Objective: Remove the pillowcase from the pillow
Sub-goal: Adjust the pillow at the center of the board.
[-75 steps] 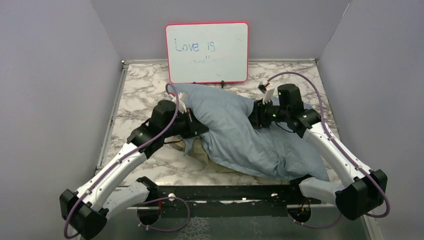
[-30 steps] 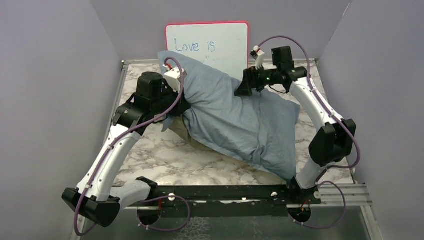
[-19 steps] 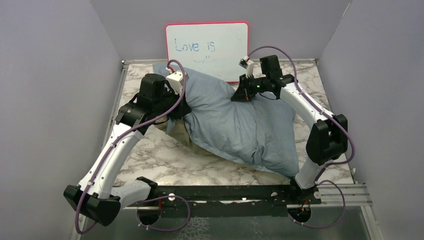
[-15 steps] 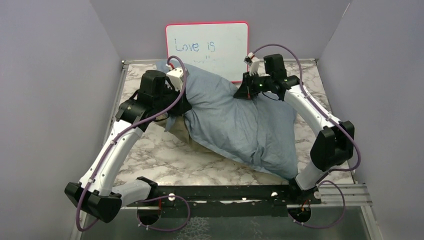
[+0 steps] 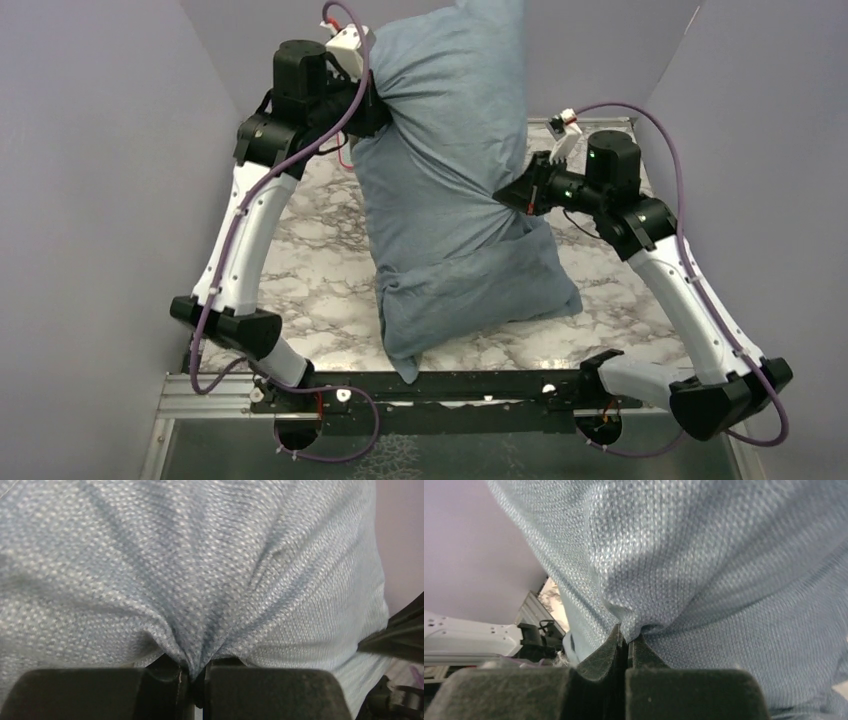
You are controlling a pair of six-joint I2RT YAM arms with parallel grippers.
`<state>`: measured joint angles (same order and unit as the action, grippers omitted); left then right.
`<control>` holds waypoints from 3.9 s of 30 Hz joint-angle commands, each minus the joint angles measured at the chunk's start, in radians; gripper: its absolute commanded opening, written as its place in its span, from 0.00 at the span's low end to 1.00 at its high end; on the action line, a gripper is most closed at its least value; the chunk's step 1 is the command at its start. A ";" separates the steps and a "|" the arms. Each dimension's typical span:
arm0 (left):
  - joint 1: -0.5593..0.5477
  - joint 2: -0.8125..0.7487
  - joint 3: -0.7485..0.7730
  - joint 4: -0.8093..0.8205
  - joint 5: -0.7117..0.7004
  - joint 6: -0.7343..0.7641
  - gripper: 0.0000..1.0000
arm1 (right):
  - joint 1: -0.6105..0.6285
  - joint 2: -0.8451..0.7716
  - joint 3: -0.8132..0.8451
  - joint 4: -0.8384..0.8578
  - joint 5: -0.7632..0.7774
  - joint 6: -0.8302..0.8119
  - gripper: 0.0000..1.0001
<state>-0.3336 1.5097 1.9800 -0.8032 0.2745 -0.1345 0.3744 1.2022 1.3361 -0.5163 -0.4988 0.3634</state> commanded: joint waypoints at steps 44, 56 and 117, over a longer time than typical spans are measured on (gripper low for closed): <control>-0.230 -0.984 -1.305 0.272 0.154 -0.582 0.98 | 0.002 -0.266 -0.457 -0.015 0.332 0.339 0.01; -0.230 -0.916 -1.471 0.370 0.180 -0.589 0.73 | 0.001 -0.242 -0.377 -0.050 0.261 0.311 0.01; -0.080 -0.941 -1.632 0.735 0.292 -0.837 0.93 | 0.009 -0.248 -0.366 -0.137 -0.340 -0.004 0.54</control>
<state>-0.4141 0.5152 0.4194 -0.4778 0.4694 -0.7876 0.3740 0.9535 0.9844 -0.6617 -0.7620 0.3798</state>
